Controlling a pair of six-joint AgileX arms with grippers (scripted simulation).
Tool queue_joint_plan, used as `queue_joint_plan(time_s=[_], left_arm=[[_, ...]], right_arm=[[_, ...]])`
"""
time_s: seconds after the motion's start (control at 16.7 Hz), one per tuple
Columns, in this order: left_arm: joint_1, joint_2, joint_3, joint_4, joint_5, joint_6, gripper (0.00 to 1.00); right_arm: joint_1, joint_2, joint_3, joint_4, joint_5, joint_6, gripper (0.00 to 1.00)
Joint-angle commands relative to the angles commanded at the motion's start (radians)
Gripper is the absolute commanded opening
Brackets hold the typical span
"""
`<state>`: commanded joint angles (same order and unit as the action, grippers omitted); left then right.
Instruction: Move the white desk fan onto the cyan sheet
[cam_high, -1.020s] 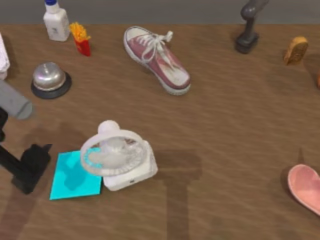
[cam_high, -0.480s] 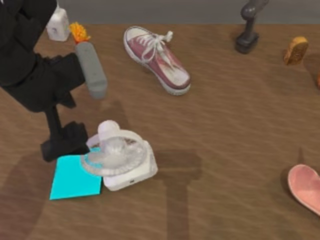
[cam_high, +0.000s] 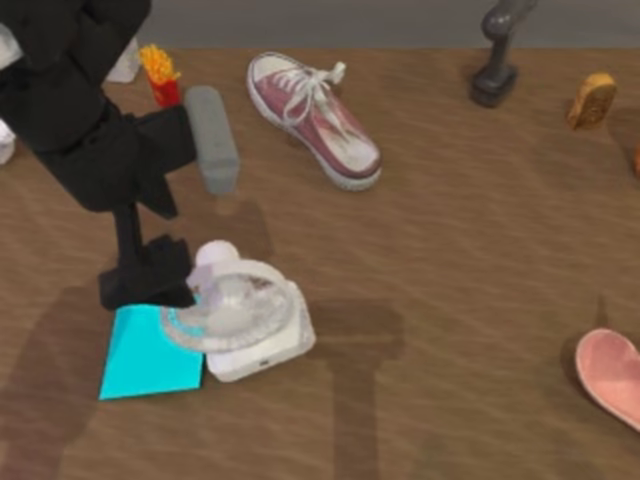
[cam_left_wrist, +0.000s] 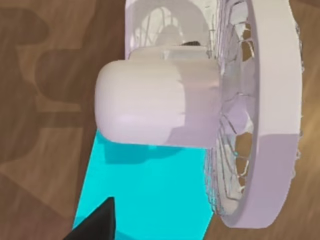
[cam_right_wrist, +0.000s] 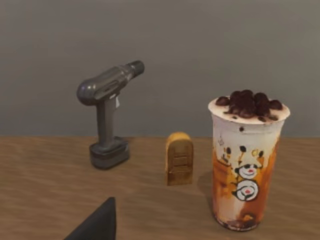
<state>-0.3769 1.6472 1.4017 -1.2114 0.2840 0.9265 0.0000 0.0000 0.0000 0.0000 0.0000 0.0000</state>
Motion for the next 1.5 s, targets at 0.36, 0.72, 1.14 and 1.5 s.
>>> queue_joint_plan(time_s=[0.36,0.72,1.14,1.5], left_arm=[[-0.020,0.016,-0.076,0.098,-0.002,-0.021,1.00],[-0.043,0.036,-0.150,0.198,-0.005,-0.044,1.00],[-0.043,0.036,-0.150,0.198,-0.005,-0.044,0.62],[-0.043,0.036,-0.150,0.198,-0.005,-0.044,0.17]], right_arm=[[0.000,0.000,0.000,0.000,0.000,0.000,1.00],[0.000,0.000,0.000,0.000,0.000,0.000,1.00],[0.000,0.000,0.000,0.000,0.000,0.000,1.00],[0.000,0.000,0.000,0.000,0.000,0.000,1.00]])
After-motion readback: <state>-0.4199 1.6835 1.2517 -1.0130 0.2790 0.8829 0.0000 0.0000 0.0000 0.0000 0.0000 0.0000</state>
